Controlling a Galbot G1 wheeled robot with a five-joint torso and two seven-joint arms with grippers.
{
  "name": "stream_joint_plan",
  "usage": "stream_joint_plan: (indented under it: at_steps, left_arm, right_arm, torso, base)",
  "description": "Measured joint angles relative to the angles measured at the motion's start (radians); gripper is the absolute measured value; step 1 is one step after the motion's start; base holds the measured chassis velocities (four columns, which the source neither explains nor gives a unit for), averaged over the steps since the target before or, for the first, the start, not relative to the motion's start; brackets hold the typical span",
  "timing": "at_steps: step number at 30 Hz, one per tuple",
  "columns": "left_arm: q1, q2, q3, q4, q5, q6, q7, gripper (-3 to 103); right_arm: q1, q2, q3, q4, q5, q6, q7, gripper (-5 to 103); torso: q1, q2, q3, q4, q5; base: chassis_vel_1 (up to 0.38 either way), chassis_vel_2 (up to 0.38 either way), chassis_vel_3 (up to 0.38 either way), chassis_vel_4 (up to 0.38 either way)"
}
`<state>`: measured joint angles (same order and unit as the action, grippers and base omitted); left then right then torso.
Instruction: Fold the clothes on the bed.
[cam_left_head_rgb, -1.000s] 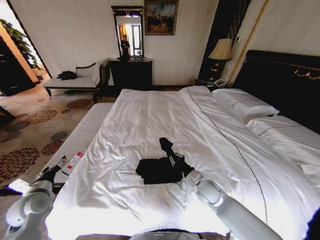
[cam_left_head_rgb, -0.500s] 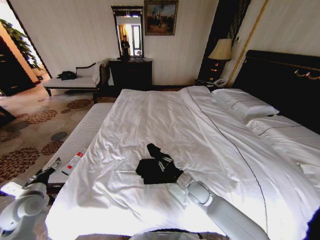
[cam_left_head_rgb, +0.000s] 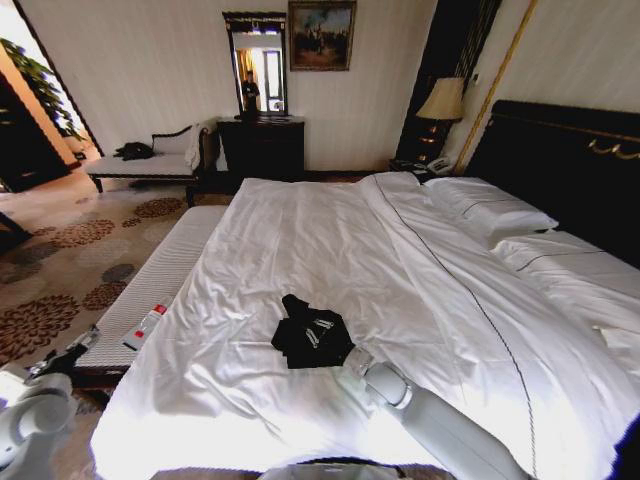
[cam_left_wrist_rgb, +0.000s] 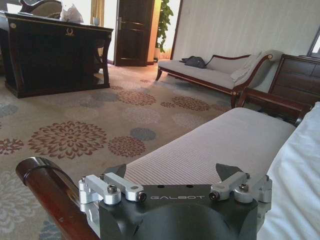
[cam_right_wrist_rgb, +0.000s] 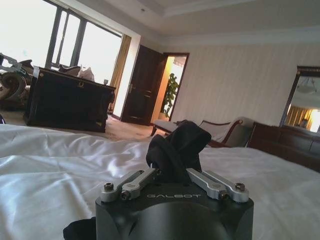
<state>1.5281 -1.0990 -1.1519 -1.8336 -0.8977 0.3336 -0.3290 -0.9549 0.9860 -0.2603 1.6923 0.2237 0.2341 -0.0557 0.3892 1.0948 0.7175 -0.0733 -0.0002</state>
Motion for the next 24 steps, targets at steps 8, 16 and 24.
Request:
stream_joint_plan:
  at_steps: [8,16,24]
  left_arm:
    - [0.001,-0.006,-0.023,-0.032,-0.041,-0.004,-0.007,100]
    - [0.000,-0.013,-0.028,-0.065,-0.064,0.009,-0.016,100]
    - [-0.008,-0.018,-0.009,-0.069,-0.063,0.017,-0.022,100]
  right_arm:
    - [0.017,0.009,-0.048,-0.022,0.036,-0.015,0.015,7]
    - [0.007,0.017,-0.061,-0.046,0.019,-0.012,0.036,7]
    - [0.000,0.015,-0.064,-0.028,0.024,0.010,0.047,20]
  torso:
    - [0.000,0.000,0.000,0.0000,0.0002]
    - [0.000,0.000,0.000,0.0000,0.0002]
    - [0.000,0.000,0.000,0.0000,0.0002]
  base:
    - [0.000,0.000,0.000,0.000]
    - [0.000,0.000,0.000,0.000]
    - [0.000,0.000,0.000,0.000]
